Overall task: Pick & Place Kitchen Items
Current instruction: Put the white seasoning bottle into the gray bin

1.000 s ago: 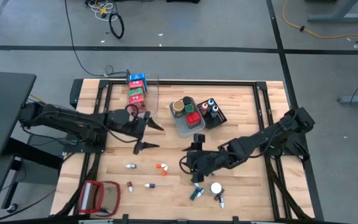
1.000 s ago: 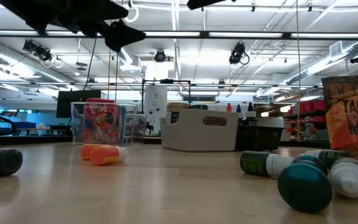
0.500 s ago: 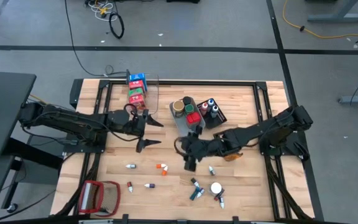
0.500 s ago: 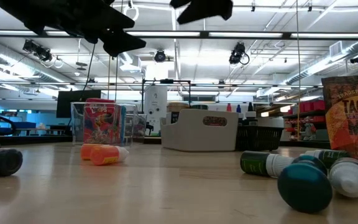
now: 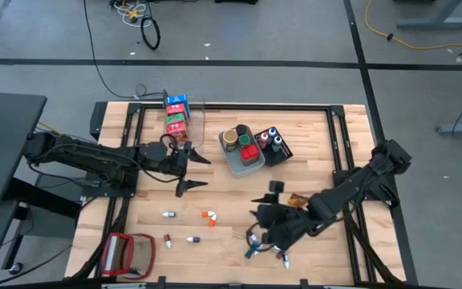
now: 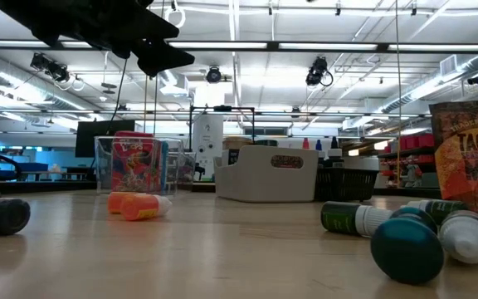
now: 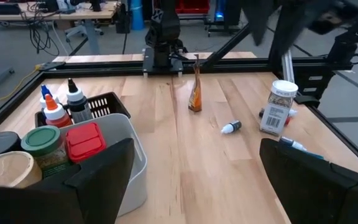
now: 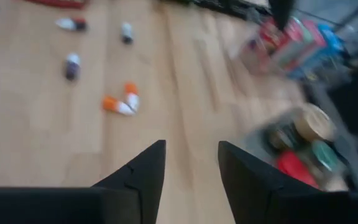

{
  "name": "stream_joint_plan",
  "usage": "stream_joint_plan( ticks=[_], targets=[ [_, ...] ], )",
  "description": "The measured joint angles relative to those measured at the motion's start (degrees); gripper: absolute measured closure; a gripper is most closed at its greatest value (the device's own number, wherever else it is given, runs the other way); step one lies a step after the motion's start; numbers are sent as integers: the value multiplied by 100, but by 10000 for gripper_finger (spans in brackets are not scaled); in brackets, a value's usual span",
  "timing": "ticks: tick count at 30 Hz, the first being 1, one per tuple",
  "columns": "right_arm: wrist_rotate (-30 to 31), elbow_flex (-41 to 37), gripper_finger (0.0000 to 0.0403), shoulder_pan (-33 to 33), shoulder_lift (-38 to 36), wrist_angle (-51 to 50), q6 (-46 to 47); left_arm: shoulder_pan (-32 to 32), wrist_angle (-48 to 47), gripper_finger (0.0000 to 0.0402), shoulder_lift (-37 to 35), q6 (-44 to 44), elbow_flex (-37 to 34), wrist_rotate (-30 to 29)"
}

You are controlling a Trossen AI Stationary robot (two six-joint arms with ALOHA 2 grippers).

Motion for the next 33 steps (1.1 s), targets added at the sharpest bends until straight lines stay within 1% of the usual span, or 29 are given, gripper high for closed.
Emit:
stream_joint_plan(
  ticks=[3,8,10,14,17,19,21,25,27,29,31,33],
  targets=[
    [247,0,245,235,-67,-730,821,0,6,46,0,0,0,-2],
    [867,-1,243,587,-146,-1974,2676,0,43,46,0,0,0,-3],
    [1090,-97,243,689,-149,-2012,3012,0,39,46,0,0,0,-2],
    [1165,-460,243,796,-140,-1552,3026,0,39,46,0,0,0,-2],
    [1042,-807,243,797,-138,-900,2832,0,43,46,0,0,0,-2],
    [976,-974,243,790,-143,-325,2515,0,37,46,0,0,0,-2],
    [549,-1117,243,768,-149,360,1863,0,41,46,0,0,0,-2],
    [-674,-1170,243,764,-149,1611,474,0,39,46,0,0,0,-3],
    [-1019,-1169,243,769,-211,1862,-188,0,37,46,0,0,0,-2],
    [-1021,-1169,243,786,-388,1845,-591,0,39,46,0,0,0,-2],
    [-883,-1249,243,782,-624,1828,-741,2,38,46,0,0,0,-4],
    [-800,-1624,243,775,-921,2061,-688,2,38,46,0,0,0,-2]
  ],
)
